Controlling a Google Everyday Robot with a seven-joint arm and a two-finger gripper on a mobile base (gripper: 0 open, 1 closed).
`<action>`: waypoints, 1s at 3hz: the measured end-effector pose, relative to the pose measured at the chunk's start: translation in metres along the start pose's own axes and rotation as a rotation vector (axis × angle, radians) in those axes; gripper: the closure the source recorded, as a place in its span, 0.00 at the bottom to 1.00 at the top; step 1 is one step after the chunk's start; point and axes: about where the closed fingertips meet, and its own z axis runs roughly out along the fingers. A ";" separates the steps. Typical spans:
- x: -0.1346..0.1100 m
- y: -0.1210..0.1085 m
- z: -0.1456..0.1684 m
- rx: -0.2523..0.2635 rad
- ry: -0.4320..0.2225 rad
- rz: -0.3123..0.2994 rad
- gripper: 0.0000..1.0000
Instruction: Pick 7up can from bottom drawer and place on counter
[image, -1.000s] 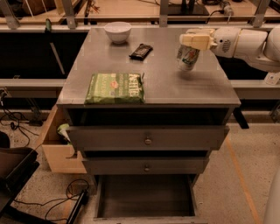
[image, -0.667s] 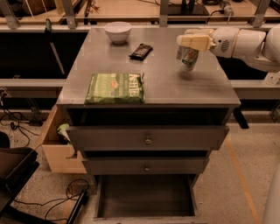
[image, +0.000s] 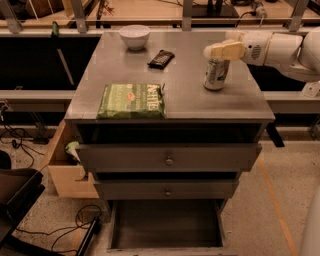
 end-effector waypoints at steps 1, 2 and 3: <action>-0.004 0.007 -0.025 0.051 0.014 -0.003 0.00; -0.034 0.022 -0.090 0.200 0.009 -0.037 0.00; -0.070 0.055 -0.154 0.364 -0.043 -0.090 0.00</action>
Offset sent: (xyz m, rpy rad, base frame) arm -0.1311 -0.1513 0.0934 -0.1017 -0.0650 -0.4243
